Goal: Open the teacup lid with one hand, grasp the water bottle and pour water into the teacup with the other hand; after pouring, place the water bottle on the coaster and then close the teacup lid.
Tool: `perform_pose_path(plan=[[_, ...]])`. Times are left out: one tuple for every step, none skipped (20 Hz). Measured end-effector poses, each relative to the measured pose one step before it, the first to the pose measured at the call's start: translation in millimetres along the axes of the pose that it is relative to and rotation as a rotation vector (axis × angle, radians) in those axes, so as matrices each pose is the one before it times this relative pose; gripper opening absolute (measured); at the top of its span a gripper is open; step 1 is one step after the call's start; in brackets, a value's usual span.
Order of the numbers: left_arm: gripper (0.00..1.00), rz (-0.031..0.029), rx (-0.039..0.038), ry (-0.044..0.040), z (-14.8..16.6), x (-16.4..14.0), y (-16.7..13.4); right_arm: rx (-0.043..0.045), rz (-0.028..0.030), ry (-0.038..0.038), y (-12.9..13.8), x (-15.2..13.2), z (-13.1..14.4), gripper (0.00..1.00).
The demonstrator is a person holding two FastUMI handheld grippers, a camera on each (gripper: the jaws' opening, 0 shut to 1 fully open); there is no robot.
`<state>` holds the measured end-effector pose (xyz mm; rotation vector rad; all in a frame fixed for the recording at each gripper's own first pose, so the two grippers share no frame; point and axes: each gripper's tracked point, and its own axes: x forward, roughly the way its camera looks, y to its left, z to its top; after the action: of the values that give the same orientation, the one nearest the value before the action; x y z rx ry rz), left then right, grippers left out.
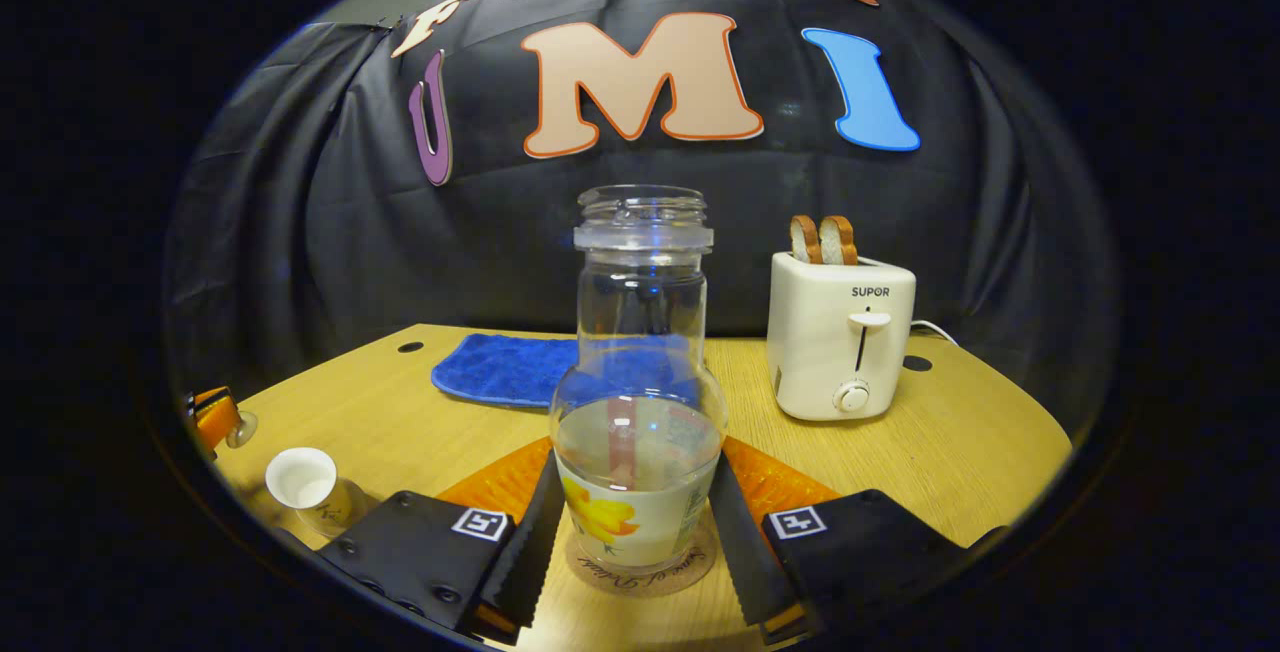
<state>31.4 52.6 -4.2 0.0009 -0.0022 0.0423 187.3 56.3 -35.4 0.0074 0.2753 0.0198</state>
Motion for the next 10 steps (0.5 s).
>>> perform_pose_path(plan=[[0.27,0.00007,0.00014,-0.00007,-0.27,0.28,-1.18,-0.00414,-0.00268,0.00364,-2.12,2.59,-2.53,0.8],[0.27,-0.00001,0.00012,-0.00024,0.01,-0.41,0.75,0.00036,0.006,0.00013,1.77,0.21,-1.04,0.8],[0.27,0.00008,-0.00001,0.00006,-0.19,0.0,-0.3,-0.00107,0.00125,0.00201,-0.22,1.45,0.09,0.8],[0.27,-0.00005,0.00003,-0.00024,-0.24,-0.03,-0.23,0.00017,0.0043,0.00073,0.69,-0.07,-0.45,0.79],[0.27,0.00003,-0.00007,0.00024,0.15,0.32,0.36,-0.00268,0.00112,0.00115,1.66,0.19,-0.26,0.8],[0.27,0.00001,-0.00023,-0.00021,0.29,-0.34,0.26,-0.00729,0.00206,-0.00028,0.33,-0.02,-1.42,0.8],[0.27,0.00003,0.00012,0.00006,-0.04,0.21,-0.53,-0.00805,0.00365,-0.00131,1.44,-0.14,-0.37,0.8],[0.27,-0.00009,-0.00009,0.00003,-0.37,-0.05,0.08,-0.00815,-0.00023,-0.00182,0.35,-0.03,-0.77,0.8],[0.27,-0.00006,0.00018,-0.0002,0.12,-0.48,-0.18,-0.00055,0.00194,-0.00497,0.71,0.07,2.17,0.81],[0.27,0.00015,-0.00028,0.00026,-0.24,0.68,0.21,0.00224,0.00053,-0.0031,1.08,0.4,0.32,0.81]])
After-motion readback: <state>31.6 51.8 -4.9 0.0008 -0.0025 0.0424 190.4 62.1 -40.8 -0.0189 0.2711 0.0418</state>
